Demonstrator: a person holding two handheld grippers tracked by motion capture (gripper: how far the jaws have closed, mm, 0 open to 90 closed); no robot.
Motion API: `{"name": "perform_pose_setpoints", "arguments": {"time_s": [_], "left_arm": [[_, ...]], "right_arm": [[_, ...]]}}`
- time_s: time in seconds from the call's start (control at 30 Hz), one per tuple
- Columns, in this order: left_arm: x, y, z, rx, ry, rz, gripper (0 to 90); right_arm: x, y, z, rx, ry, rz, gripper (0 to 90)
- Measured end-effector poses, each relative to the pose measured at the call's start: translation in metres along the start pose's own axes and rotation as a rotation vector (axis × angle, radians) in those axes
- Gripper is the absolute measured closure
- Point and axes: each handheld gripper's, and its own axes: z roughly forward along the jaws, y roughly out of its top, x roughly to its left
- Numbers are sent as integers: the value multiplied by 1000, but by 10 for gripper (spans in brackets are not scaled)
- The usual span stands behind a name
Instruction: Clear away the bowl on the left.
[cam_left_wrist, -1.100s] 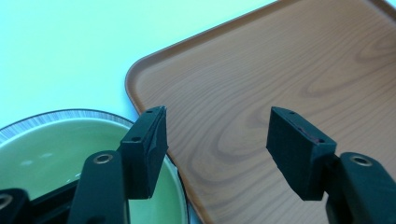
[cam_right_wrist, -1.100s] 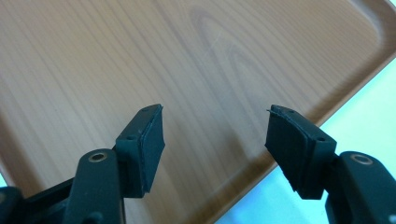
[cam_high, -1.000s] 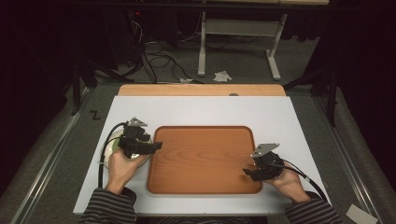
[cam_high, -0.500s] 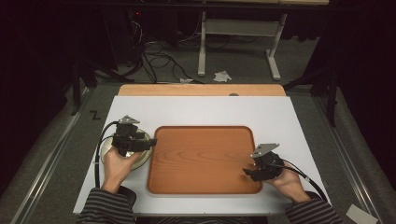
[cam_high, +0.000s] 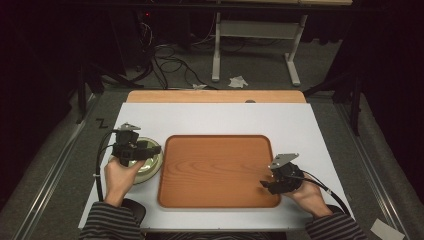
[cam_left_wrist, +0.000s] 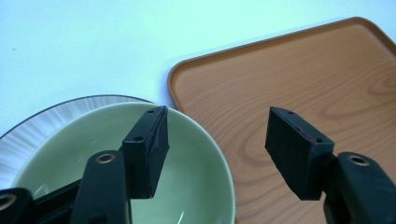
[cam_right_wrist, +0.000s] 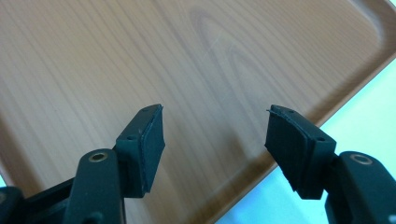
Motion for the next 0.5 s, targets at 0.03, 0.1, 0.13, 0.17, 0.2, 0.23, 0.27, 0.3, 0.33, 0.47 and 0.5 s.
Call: {"name": "perform_pose_setpoints", "arguments": {"time_s": [0.03,0.1,0.13,0.17,0.2,0.23,0.27,0.3,0.33,0.47,0.5], "left_arm": [[1,0,0,-2,2,-4,396],[3,0,-1,-1,8,-10,395],[5,0,-1,0,14,-13,395],[6,0,-2,4,30,-12,395],[6,0,-2,8,50,-6,395],[6,0,-3,9,63,-1,395],[7,-1,-4,12,74,1,396],[7,-1,-4,12,74,1,396],[8,-1,-5,12,83,5,396],[10,0,-6,15,99,2,396],[11,0,-6,17,103,1,395]], "right_arm": [[0,0,0,1,1,2,390],[0,0,0,0,-1,-3,390],[-1,0,0,6,2,-3,390],[-1,0,-1,6,2,-3,390],[0,0,0,5,-1,-2,390],[0,0,0,5,-1,-2,390],[0,0,0,6,1,-5,390],[0,0,0,6,1,-5,390],[0,0,0,5,3,-3,390],[0,0,0,6,0,-1,390],[0,0,0,6,0,-1,390]]}}
